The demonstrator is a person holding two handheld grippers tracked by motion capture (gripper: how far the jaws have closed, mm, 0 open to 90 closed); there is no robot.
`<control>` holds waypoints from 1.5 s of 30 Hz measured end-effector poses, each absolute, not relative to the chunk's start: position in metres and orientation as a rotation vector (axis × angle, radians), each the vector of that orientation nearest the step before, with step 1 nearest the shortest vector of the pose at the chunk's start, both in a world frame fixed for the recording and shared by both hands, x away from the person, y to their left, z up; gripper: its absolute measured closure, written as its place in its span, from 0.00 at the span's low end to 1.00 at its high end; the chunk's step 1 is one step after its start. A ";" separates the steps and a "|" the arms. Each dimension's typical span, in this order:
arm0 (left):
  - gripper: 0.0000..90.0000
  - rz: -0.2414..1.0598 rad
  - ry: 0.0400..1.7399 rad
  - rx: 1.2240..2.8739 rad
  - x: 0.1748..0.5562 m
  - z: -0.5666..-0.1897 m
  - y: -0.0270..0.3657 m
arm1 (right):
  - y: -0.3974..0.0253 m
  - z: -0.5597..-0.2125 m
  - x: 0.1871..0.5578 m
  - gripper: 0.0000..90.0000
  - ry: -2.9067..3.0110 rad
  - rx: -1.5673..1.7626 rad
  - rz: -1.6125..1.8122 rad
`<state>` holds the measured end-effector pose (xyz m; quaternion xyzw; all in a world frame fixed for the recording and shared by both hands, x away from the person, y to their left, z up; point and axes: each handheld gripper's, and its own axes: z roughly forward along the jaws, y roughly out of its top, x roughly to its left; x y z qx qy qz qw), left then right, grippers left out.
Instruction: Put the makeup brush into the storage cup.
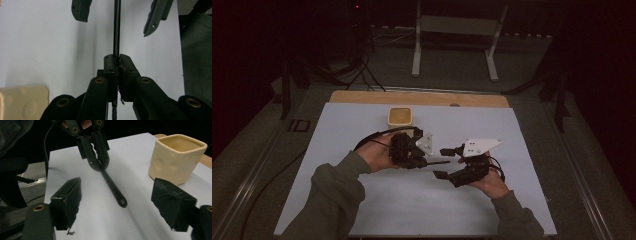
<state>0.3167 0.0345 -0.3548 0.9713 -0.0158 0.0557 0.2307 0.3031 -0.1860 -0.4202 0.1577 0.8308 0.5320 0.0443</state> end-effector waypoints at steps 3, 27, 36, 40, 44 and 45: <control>0.96 0.156 -0.059 2.678 0.316 -0.355 0.034 | -0.187 -0.420 0.303 0.36 2.542 0.472 1.643; 0.38 0.182 0.090 2.626 0.321 -0.354 0.034 | -0.191 -0.418 0.301 0.95 2.590 0.357 1.703; 0.22 0.228 0.178 2.622 0.325 -0.355 0.038 | -0.192 -0.418 0.301 0.95 2.573 0.373 1.697; 0.19 0.228 0.224 2.585 0.329 -0.352 0.043 | -0.194 -0.417 0.301 0.95 2.559 0.380 1.700; 0.18 0.228 0.272 2.546 0.331 -0.353 0.050 | -0.197 -0.417 0.301 0.95 2.547 0.389 1.699; 0.17 0.228 0.272 2.546 0.331 -0.353 0.050 | -0.197 -0.417 0.301 0.95 2.547 0.389 1.699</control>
